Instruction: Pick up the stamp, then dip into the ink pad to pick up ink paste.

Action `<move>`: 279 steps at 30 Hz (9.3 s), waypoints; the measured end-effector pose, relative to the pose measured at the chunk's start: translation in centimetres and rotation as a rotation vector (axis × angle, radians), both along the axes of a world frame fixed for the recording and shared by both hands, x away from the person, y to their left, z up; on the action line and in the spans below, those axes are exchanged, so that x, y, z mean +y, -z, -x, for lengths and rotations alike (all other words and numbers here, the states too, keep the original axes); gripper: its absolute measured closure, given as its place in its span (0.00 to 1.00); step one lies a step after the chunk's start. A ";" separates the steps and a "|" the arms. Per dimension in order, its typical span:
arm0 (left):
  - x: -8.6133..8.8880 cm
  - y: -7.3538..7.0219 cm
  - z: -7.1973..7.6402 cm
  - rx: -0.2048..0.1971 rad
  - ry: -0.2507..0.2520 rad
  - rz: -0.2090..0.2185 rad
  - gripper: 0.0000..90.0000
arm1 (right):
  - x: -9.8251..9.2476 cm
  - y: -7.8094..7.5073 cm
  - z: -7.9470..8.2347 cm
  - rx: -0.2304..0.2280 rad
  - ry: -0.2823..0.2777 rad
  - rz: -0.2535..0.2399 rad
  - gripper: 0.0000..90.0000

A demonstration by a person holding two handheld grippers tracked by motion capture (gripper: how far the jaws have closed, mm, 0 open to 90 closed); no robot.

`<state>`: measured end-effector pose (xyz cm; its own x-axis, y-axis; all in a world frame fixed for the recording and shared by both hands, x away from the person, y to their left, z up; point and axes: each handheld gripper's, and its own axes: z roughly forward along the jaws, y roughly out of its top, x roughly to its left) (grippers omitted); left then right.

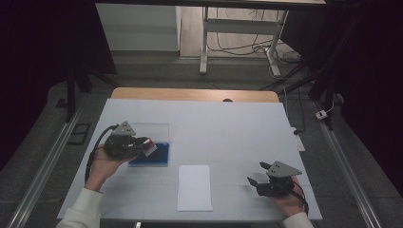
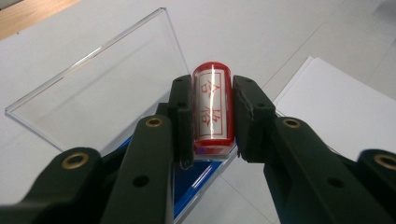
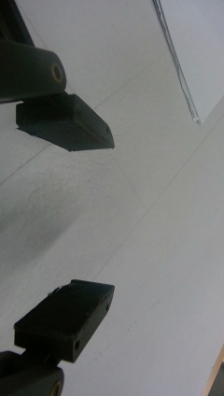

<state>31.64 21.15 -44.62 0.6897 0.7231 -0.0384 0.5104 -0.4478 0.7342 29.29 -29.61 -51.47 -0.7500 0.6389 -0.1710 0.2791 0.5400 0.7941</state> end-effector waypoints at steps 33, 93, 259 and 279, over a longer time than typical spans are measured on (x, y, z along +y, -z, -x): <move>-0.6 3.0 -2.2 0.094 -0.043 -0.117 0.78 | 0.3 0.3 0.1 0.006 -0.006 0.020 0.27; -2.3 4.1 -2.7 0.139 -0.063 -0.262 0.78 | 0.5 0.4 0.1 0.013 -0.008 0.037 0.28; -1.0 4.3 -2.5 0.149 -0.106 -0.274 0.78 | 0.5 0.3 0.4 0.012 -0.004 0.052 0.29; 0.6 2.3 -2.0 0.098 -0.109 -0.141 0.78 | 0.1 0.2 0.4 0.010 0.007 0.041 0.29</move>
